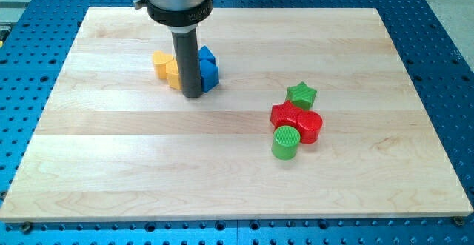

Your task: Nudge the green star

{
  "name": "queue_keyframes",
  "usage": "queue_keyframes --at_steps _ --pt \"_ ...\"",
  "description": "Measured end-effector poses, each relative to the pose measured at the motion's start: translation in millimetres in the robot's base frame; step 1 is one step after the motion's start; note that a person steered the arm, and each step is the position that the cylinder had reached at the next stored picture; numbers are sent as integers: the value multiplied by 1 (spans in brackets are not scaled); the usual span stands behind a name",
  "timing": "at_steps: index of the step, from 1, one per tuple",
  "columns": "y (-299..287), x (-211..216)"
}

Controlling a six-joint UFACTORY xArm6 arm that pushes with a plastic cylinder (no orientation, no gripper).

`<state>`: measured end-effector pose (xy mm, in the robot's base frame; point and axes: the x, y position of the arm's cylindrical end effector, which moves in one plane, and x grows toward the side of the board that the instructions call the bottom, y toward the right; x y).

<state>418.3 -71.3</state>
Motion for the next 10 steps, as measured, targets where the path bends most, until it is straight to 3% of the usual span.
queue_keyframes --at_steps 1,3,5,6,8,10 --pt "0 0" --pt "71 4" --pt "80 3" --pt "98 -17" --pt "174 -26" --pt "170 -9"
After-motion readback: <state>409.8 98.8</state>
